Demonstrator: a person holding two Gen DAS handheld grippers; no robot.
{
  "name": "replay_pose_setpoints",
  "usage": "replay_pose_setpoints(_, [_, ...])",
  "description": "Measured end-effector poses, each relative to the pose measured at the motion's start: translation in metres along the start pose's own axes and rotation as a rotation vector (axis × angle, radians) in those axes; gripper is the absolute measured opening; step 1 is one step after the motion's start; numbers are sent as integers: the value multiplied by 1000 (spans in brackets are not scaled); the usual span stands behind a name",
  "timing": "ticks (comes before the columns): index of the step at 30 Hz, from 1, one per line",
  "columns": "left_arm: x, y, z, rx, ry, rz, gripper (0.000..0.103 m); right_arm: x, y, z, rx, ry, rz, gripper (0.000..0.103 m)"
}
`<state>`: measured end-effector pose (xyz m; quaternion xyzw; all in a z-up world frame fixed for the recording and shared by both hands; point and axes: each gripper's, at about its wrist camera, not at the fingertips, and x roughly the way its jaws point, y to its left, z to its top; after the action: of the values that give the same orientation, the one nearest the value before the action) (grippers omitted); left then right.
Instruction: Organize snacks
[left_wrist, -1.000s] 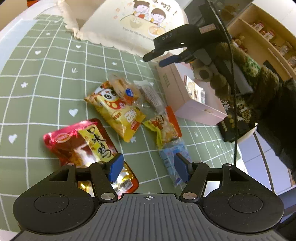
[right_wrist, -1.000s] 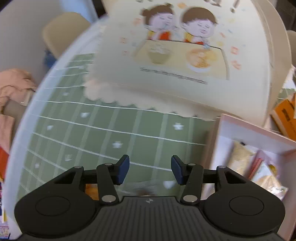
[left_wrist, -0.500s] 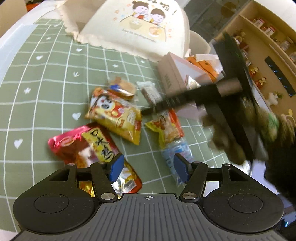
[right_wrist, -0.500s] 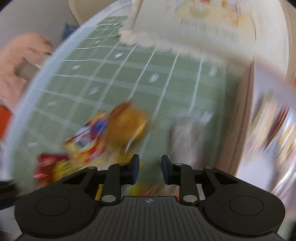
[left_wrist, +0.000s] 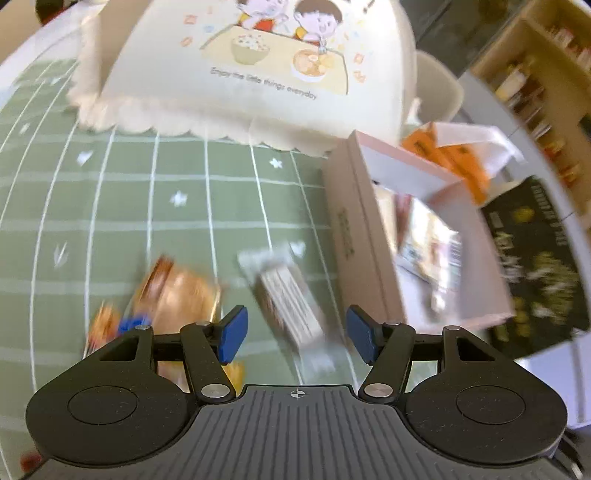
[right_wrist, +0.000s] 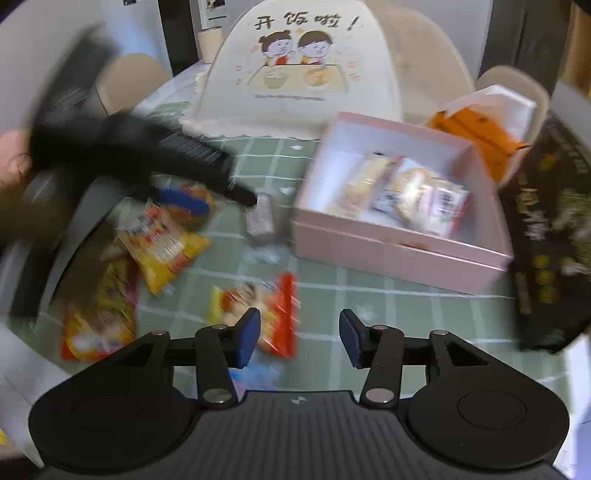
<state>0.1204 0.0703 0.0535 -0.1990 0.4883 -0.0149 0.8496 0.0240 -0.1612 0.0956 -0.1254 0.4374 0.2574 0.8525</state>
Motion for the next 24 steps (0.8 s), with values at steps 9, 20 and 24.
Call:
replay_pose_setpoints(9, [39,-24,10,104,49,118,64,14,-29,-40,82,81,43,54])
replay_pose_setpoints(20, [27,-36,-30,514,56,188,56,25,56,-39,-161,41,106,72])
replay_pose_setpoints(24, [10,-20,-47,547,111,119,53,26,43,-44,-180,39,6,72])
